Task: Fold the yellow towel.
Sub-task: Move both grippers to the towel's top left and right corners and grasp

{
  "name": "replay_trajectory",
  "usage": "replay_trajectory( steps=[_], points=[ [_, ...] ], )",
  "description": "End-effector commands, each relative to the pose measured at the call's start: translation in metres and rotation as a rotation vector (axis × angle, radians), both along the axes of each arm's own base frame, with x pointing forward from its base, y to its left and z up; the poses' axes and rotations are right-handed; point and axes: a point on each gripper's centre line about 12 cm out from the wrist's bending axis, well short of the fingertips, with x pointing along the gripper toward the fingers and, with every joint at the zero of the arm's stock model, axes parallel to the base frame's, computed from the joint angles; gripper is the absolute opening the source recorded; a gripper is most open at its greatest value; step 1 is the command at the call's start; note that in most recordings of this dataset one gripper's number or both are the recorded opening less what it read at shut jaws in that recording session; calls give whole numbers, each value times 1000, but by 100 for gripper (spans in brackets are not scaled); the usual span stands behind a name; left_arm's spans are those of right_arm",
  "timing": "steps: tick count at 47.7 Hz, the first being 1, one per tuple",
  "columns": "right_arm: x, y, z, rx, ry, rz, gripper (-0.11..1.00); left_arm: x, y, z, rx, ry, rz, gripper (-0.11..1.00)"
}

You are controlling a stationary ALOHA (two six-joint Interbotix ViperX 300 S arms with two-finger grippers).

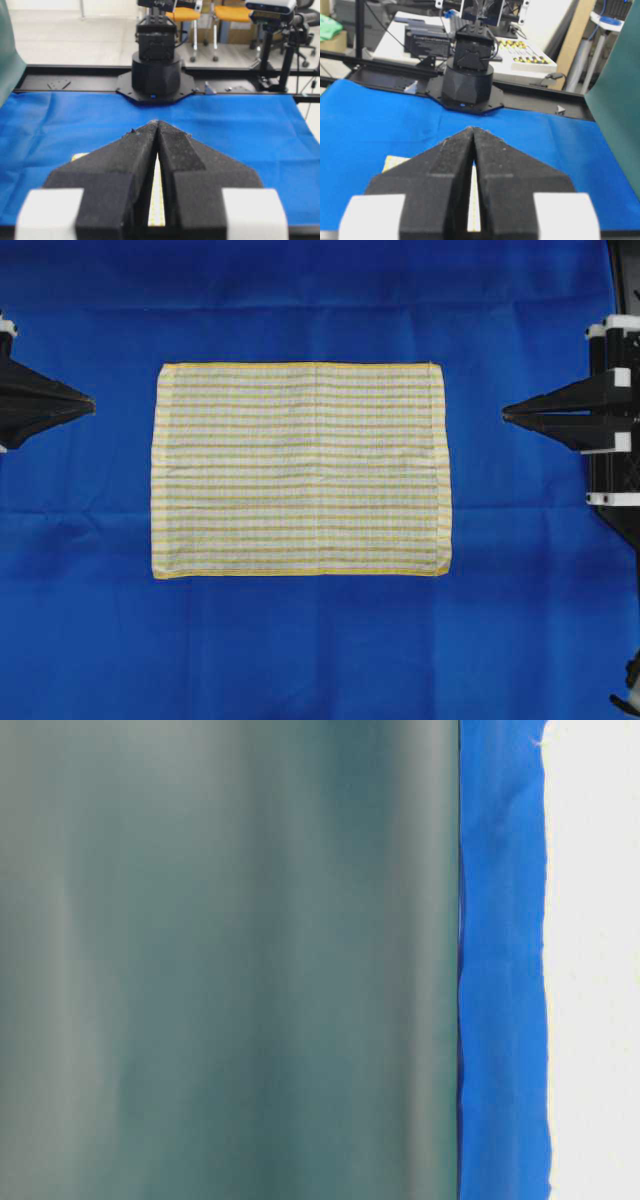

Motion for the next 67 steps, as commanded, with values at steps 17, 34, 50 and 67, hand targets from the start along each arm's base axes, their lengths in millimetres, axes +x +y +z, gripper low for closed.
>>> replay_trajectory(
  steps=[17, 34, 50, 67],
  points=[
    [24, -29, -20, 49, 185, -133, 0, 11, 22, -15, -13, 89, 110, 0],
    [43, -77, -72, 185, 400, -330, 3, 36, 55, -69, -46, 317, 236, 10],
    [56, -105, -130, 276, 568, -440, 71, 50, 85, -130, -86, 481, 336, 82],
    [56, -121, -181, 330, 690, -515, 63, 55, 109, -189, -135, 619, 410, 77]
  ],
)
